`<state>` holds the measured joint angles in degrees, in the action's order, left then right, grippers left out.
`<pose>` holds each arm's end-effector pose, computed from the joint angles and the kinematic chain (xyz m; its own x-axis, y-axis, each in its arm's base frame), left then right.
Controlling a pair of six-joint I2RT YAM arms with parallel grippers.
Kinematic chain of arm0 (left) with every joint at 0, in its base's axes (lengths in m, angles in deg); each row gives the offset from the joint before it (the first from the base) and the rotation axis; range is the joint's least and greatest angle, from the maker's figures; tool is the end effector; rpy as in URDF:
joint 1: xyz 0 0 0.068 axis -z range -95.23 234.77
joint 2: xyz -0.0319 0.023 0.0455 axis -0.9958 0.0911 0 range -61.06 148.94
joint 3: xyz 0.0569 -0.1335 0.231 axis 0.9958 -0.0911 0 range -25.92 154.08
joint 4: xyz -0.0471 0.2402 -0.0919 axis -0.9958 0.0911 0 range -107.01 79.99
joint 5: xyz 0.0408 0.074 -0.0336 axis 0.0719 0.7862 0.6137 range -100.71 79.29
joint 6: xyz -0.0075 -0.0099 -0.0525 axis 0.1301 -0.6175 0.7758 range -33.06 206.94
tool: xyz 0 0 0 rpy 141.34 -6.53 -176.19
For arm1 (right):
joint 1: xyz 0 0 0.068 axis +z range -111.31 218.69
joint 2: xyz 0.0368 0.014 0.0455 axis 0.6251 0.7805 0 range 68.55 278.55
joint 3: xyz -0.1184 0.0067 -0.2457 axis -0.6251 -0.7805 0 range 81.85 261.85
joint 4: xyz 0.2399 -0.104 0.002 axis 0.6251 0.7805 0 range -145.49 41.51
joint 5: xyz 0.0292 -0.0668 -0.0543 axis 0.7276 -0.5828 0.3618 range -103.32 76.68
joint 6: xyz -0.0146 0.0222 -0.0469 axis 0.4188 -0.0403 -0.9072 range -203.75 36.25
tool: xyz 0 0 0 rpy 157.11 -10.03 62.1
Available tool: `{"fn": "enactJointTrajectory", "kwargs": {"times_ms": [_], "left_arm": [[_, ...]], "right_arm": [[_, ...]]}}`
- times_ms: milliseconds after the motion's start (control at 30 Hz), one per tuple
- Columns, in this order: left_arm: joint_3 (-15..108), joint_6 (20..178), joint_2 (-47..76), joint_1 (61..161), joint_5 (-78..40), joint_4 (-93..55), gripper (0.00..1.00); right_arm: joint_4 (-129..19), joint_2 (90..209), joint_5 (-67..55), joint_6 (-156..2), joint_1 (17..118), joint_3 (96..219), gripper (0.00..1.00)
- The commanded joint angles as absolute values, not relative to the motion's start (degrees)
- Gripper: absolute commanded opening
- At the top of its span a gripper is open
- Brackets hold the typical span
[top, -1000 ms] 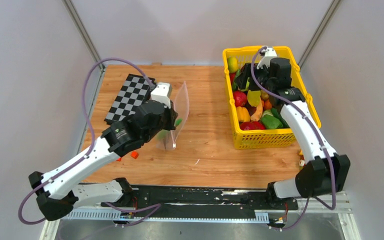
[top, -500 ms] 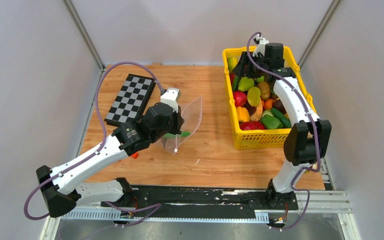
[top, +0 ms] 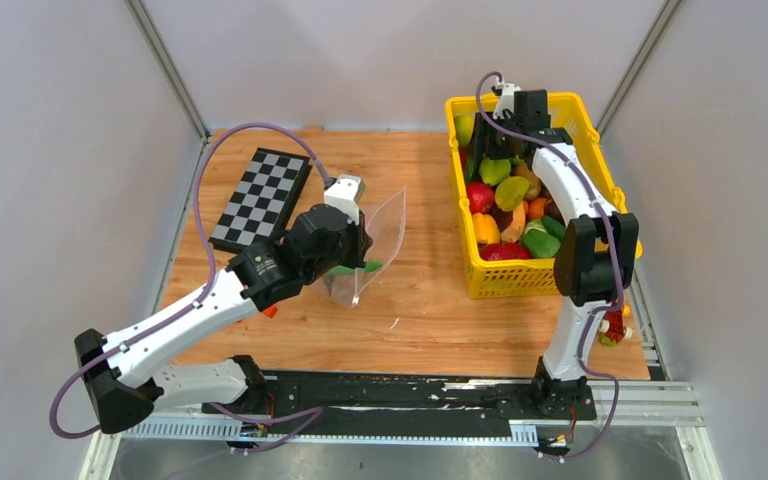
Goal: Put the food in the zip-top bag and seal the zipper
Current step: Pick up the fake vegetable from the bin, then place the fake vegetable in the zipper food storage bag.
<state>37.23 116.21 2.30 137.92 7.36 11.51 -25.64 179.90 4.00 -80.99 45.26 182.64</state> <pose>0.1535 -0.1866 0.3567 -0.5436 -0.0498 -0.8379 0.3804 0.8752 -0.2988 0.4460 0.0621 0.3035 -0.6594 -0.0297 -0.7512 -0.3030 0.9250 0.2294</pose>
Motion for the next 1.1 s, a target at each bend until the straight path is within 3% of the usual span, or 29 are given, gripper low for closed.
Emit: {"fn": "enactJointTrajectory", "kwargs": {"times_ms": [0, 167, 267, 367, 500, 800, 1067], "left_arm": [[37.9, 117.0, 2.4, 137.9, 6.6, 9.5, 0.00], [37.6, 117.4, 1.9, 137.9, 7.1, 10.1, 0.00], [37.5, 117.5, 1.6, 137.9, 7.0, 10.3, 0.00], [37.3, 117.7, 1.1, 137.9, 7.1, 10.4, 0.00], [37.0, 118.0, 0.3, 137.9, 6.8, 10.4, 0.00], [34.9, 118.6, -1.6, 137.9, 5.8, 8.9, 0.00], [34.1, 119.2, -2.2, 137.9, 4.9, 7.9, 0.00]], "right_arm": [[-28.1, 183.7, 3.7, -85.2, 45.1, 188.0, 0.51], [-25.8, 185.9, 6.3, -85.2, 45.1, 190.3, 0.30], [-27.7, 182.7, 7.0, -85.1, 45.1, 187.5, 0.12], [-29.7, 176.6, 6.8, -84.5, 45.1, 183.2, 0.06], [-35.3, 166.9, 3.3, -84.1, 45.1, 173.4, 0.00], [-58.2, 139.2, -1.3, -80.2, 45.1, 141.1, 0.00], [-75.8, 120.1, -3.4, -78.1, 45.1, 123.3, 0.00]]}}
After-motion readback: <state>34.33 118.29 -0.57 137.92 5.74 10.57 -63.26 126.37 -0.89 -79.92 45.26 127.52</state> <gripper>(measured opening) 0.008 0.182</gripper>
